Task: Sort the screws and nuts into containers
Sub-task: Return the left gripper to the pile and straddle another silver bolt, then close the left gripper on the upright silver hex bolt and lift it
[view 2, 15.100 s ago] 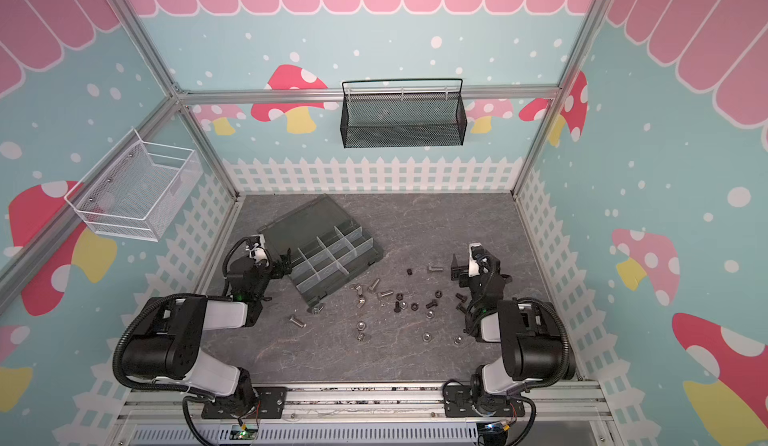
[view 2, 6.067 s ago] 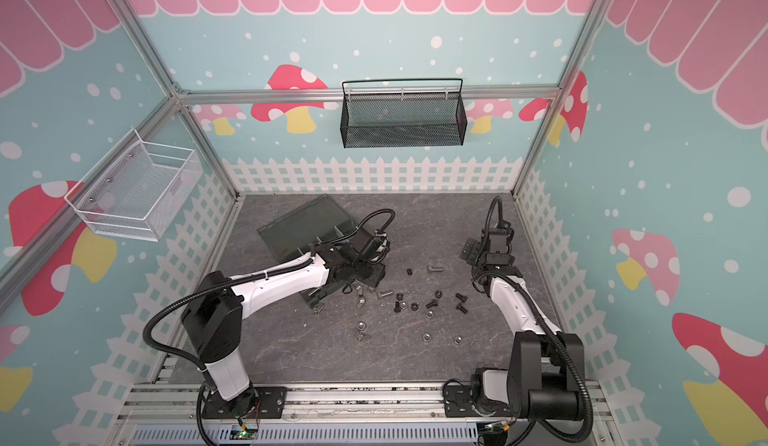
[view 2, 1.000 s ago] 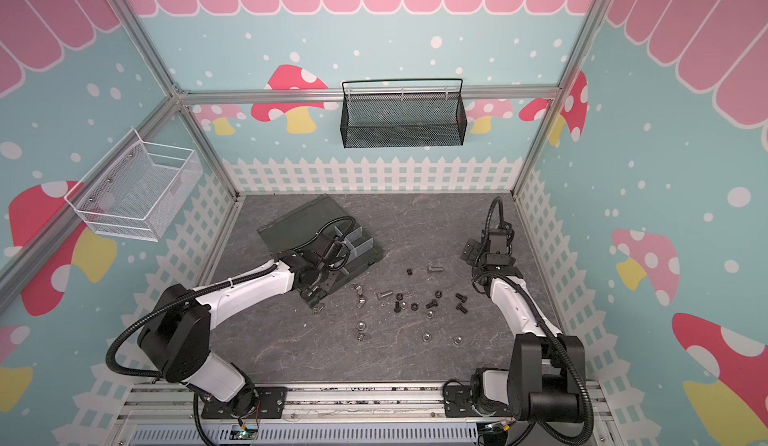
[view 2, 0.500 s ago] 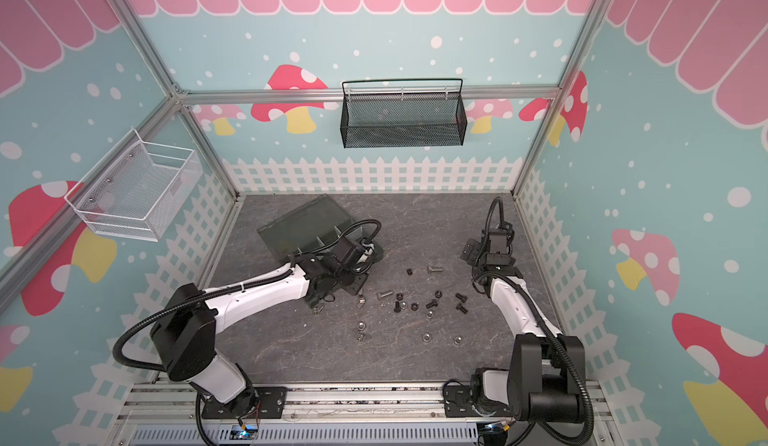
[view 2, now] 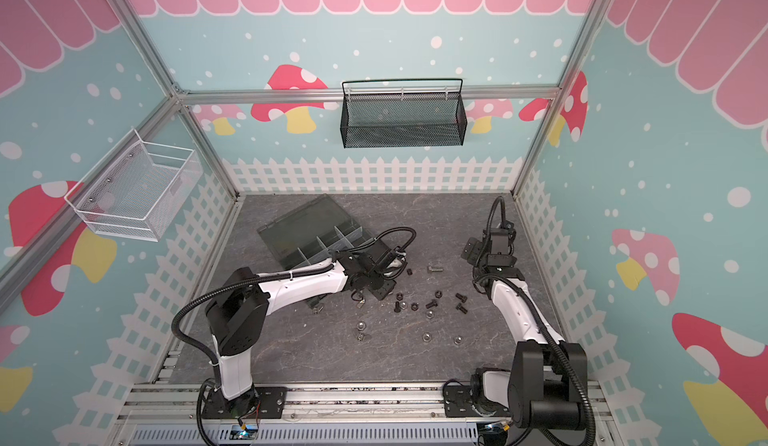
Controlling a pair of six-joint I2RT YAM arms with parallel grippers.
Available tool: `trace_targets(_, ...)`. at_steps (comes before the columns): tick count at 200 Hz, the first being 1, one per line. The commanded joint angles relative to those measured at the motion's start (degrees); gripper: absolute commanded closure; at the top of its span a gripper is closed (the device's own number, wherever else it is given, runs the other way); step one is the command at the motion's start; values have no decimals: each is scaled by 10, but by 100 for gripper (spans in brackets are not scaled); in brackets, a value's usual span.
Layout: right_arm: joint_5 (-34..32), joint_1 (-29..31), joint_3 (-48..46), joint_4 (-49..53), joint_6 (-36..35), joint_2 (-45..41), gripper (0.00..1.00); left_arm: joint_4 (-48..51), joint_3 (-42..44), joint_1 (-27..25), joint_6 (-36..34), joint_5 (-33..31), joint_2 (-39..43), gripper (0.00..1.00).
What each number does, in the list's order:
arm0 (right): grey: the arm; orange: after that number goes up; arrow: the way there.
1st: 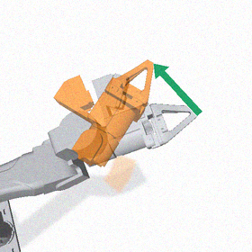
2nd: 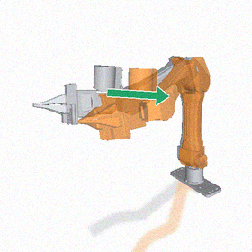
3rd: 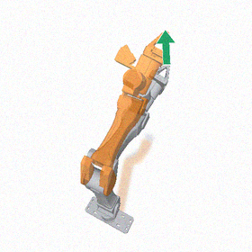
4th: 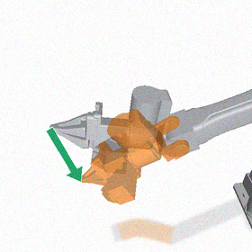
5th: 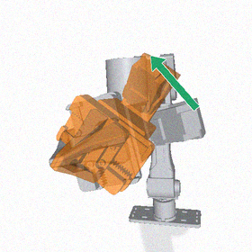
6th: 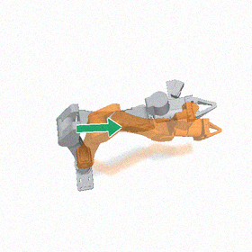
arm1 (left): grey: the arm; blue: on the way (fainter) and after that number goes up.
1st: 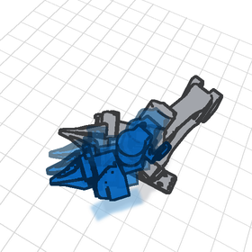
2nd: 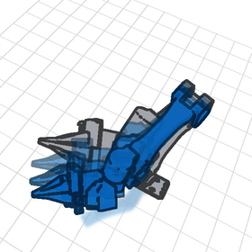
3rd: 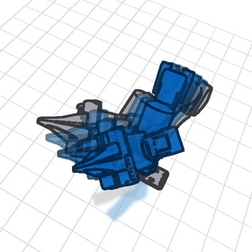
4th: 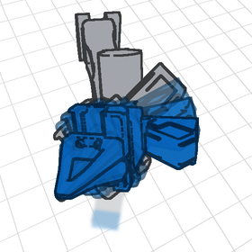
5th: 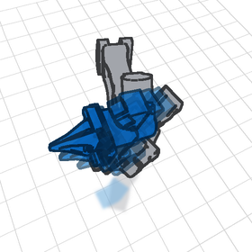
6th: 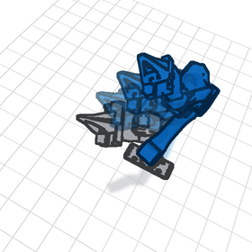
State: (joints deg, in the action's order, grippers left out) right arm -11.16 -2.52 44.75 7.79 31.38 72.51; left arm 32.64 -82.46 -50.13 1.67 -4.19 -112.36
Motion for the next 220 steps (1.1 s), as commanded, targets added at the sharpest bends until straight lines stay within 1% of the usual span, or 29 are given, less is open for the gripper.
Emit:
trace_targets(1,-9,3,-8,7,6,-10,2,28,-23,-4,-19,12,-23,51)
trace_targets(26,-9,3,-7,7,5,-10,2,37,-34,-4,-18,12,-41,53)
trace_targets(59,-8,3,-4,6,5,-9,2,49,-48,-4,-17,11,-61,54)
trace_targets(126,-8,3,-2,6,4,-6,2,74,-61,-4,-6,-9,-88,56)
trace_targets(220,-4,3,-2,5,5,-1,2,89,-59,2,5,-15,-97,66)
